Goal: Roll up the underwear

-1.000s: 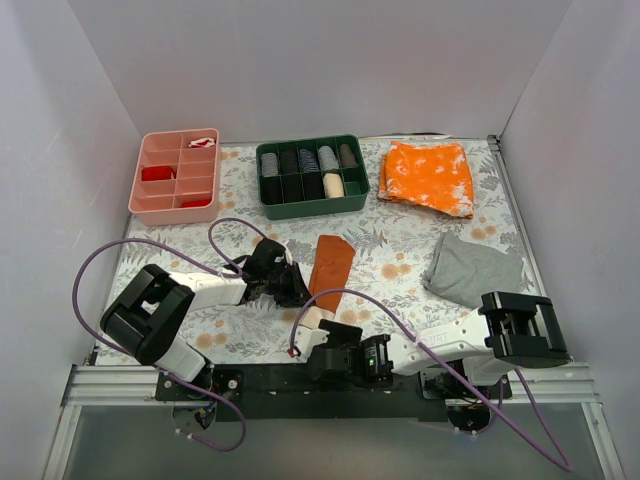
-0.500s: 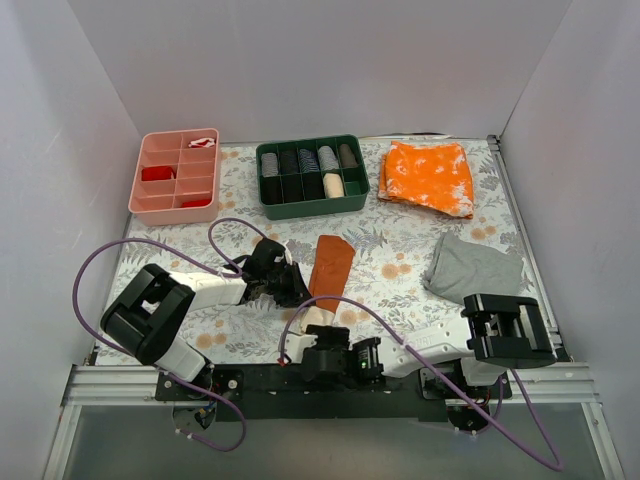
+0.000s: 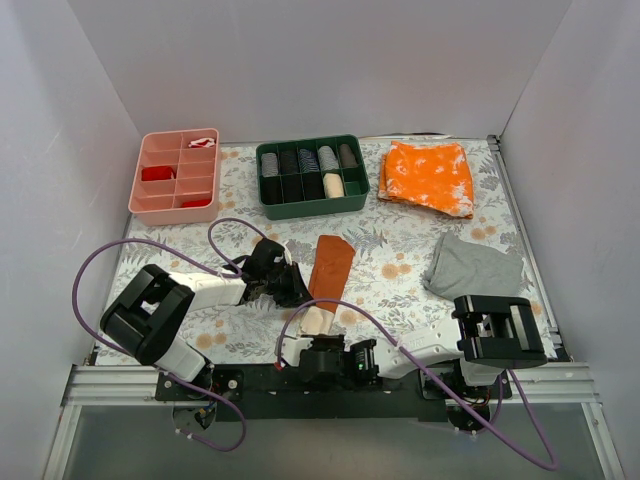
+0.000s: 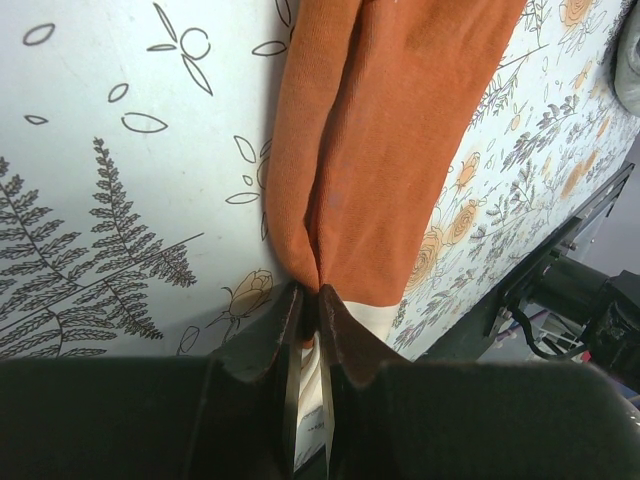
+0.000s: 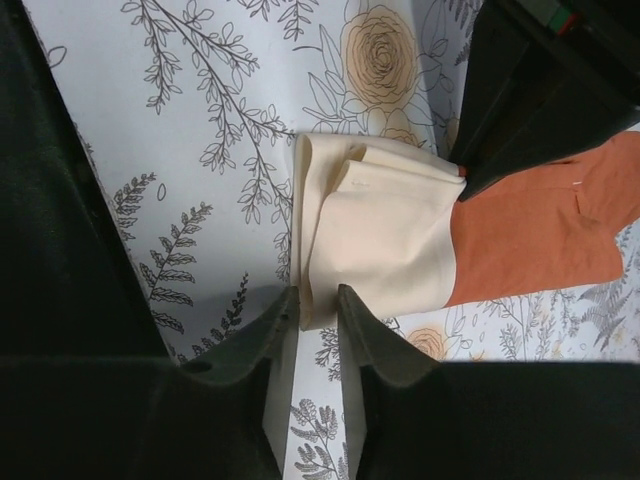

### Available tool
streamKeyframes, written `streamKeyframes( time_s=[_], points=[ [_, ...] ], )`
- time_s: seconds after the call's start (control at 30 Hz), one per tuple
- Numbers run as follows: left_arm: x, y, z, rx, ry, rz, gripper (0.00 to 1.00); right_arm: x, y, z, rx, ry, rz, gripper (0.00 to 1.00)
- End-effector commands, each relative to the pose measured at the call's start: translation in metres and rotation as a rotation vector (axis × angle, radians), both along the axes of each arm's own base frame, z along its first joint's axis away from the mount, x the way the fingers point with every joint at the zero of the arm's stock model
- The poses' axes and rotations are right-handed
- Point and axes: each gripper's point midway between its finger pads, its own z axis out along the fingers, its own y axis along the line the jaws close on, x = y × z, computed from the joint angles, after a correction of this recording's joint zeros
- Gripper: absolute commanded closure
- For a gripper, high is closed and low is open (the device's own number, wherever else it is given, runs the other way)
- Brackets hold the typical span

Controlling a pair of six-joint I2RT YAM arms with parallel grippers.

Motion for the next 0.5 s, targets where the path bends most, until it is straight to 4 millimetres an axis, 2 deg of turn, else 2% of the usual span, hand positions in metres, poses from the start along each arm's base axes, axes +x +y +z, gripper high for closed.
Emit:
streamKeyframes(
  time_s=[0.0, 0.07, 0.13, 0.3, 0.47],
  points=[
    [-0.033, 0.066, -0.062, 0.314, 0.117, 0.043, 0.94, -0.004, -0.009, -0.022, -0.065, 0.040, 0.024, 0.76],
    [-0.034, 0.067, -0.062, 0.315, 0.119, 0.045, 0.94, -0.003, -0.008, -0.022, -0.061, 0.042, 0.021, 0.77],
    [-0.034, 0.067, -0.063, 0.319, 0.119, 0.048, 0.94, -0.002, -0.005, -0.021, -0.050, 0.046, 0.017, 0.88],
    [-0.034, 0.067, -0.062, 0.316, 0.115, 0.047, 0.94, 0.005, 0.000, -0.016, -0.024, 0.059, -0.006, 0.99],
    [-0.033, 0.068, -0.061, 0.319, 0.107, 0.051, 0.94, 0.007, 0.005, -0.008, 0.027, 0.106, -0.017, 0.99]
  ],
)
